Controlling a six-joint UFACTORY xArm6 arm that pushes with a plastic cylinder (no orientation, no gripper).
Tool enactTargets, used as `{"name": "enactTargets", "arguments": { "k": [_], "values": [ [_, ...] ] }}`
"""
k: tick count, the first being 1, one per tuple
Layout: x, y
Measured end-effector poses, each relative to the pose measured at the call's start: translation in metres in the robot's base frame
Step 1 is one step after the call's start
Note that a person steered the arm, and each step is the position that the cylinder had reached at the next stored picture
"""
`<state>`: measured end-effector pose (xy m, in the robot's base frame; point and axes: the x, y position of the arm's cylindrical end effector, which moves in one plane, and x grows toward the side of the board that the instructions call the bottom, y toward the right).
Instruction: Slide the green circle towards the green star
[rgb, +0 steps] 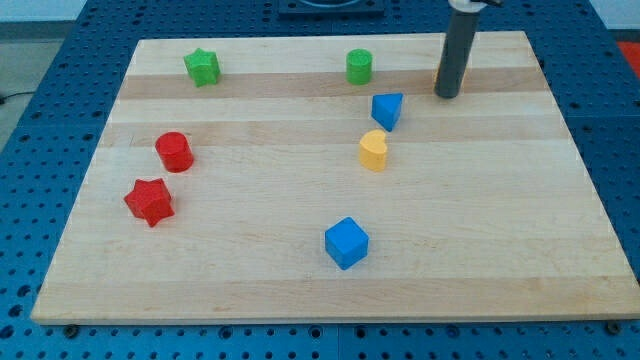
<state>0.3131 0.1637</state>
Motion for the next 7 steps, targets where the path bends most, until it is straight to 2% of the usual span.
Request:
{"name": "enactTargets", "arguments": {
  "k": [1, 2, 3, 4, 6, 7],
  "values": [
    [-0.019, 0.007],
    [0.007, -0.004],
    [0.002, -0.055],
    [-0.022, -0.057],
    [-0.038, -0.091],
    [-0.042, -0.133]
  ]
}}
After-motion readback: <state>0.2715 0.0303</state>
